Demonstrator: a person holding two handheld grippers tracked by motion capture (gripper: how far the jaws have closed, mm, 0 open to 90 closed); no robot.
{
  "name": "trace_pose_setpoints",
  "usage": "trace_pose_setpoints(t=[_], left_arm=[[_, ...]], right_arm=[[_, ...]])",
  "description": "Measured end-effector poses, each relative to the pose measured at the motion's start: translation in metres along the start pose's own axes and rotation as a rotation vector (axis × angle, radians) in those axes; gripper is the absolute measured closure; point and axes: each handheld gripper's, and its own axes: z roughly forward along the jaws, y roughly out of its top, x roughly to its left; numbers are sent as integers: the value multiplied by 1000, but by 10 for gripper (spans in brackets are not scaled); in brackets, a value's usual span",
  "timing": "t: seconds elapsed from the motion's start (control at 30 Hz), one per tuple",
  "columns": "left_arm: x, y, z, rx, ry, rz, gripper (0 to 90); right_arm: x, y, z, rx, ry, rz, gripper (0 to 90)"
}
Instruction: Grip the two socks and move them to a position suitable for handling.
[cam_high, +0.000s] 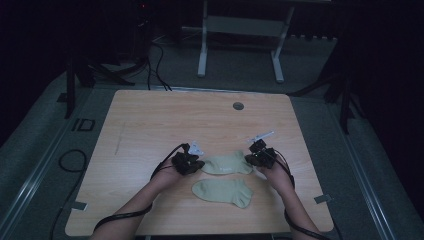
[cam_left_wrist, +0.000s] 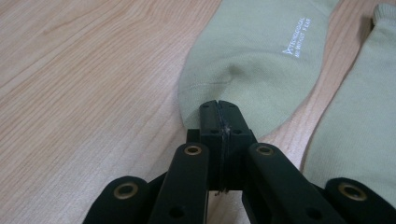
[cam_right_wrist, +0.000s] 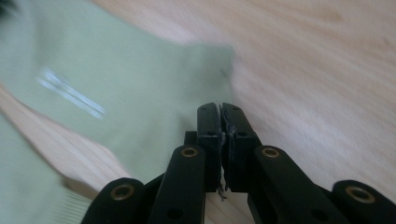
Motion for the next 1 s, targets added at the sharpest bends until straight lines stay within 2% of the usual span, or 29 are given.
trace_pose_setpoints(t=[0.13, 0.33, 0.6, 0.87, 1.0], left_arm=[[4, 1, 0, 2, 5, -4, 890], [13, 6, 4, 6, 25, -11, 890], [24, 12, 7, 24, 43, -3, 890], [30, 17, 10, 36, 56, 7, 889], [31, 16, 10, 23, 51, -13, 883]], right_arm=[[-3, -5, 2, -4, 0, 25, 864], [0, 0, 7, -11, -35, 20, 847], [-1, 1, 8, -20, -22, 53, 836], [1, -2, 6, -21, -14, 54, 829], [0, -3, 6, -24, -10, 57, 829]])
